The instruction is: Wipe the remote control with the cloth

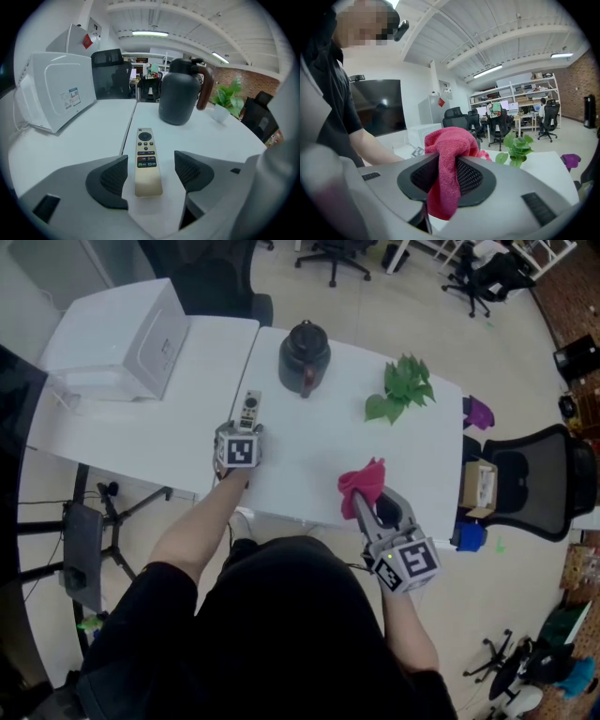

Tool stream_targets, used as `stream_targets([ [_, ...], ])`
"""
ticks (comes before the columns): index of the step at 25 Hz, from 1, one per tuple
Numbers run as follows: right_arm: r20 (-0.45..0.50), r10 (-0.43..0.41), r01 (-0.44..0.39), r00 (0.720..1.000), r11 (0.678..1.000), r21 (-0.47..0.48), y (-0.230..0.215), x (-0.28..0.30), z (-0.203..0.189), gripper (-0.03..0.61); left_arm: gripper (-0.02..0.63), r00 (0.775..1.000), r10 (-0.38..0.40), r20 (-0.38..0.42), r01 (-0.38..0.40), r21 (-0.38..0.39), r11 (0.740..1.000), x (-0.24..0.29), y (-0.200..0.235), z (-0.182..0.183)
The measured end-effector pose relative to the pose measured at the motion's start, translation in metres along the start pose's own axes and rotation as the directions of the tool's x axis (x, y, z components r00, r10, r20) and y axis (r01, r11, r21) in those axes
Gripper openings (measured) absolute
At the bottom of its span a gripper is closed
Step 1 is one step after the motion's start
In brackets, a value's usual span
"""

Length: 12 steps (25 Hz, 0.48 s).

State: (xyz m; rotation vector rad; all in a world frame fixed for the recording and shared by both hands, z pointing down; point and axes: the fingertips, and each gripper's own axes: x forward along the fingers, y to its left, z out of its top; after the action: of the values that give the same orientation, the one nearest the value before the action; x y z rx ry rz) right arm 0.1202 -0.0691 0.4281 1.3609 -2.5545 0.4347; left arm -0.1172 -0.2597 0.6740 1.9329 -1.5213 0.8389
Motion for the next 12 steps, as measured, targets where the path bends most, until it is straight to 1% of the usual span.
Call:
stream_targets([
  [2,-0.08,-0.056,0.055,0.995,0.998,-0.016,-0.018,0.015,-0.024,0.104,0.316,0.997,-0.033,0.071,0.033,0.002,0.999,-0.022,-0.003,0.006],
  [5,-0.224,-0.125,0.12,0.967,0.992,-0.034,-0.048,0.038,-0.074,0.109,0.316,0.979,-0.086,0.183,0.081,0.031,0.996,-0.067,-0.009,0.019],
  [7,-0.319,-0.155,0.145,0.935,0.988,-0.057,-0.069,0.053,-0.111,0.11,0.316,0.964,-0.12,0.237,0.112,0.048,0.993,-0.095,-0.015,0.027],
  [9,-0.398,-0.182,0.161,0.899,0.983,-0.086,-0.086,0.067,-0.142,0.11,0.316,0.955,-0.154,0.253,0.144,0.058,0.988,-0.119,-0.021,0.026],
  [12,-0.483,-0.215,0.179,0.849,0.976,-0.12,-0.102,0.088,-0.176,0.112,0.316,0.944,-0.191,0.269,0.176,0.08,0.981,-0.147,-0.031,0.022],
])
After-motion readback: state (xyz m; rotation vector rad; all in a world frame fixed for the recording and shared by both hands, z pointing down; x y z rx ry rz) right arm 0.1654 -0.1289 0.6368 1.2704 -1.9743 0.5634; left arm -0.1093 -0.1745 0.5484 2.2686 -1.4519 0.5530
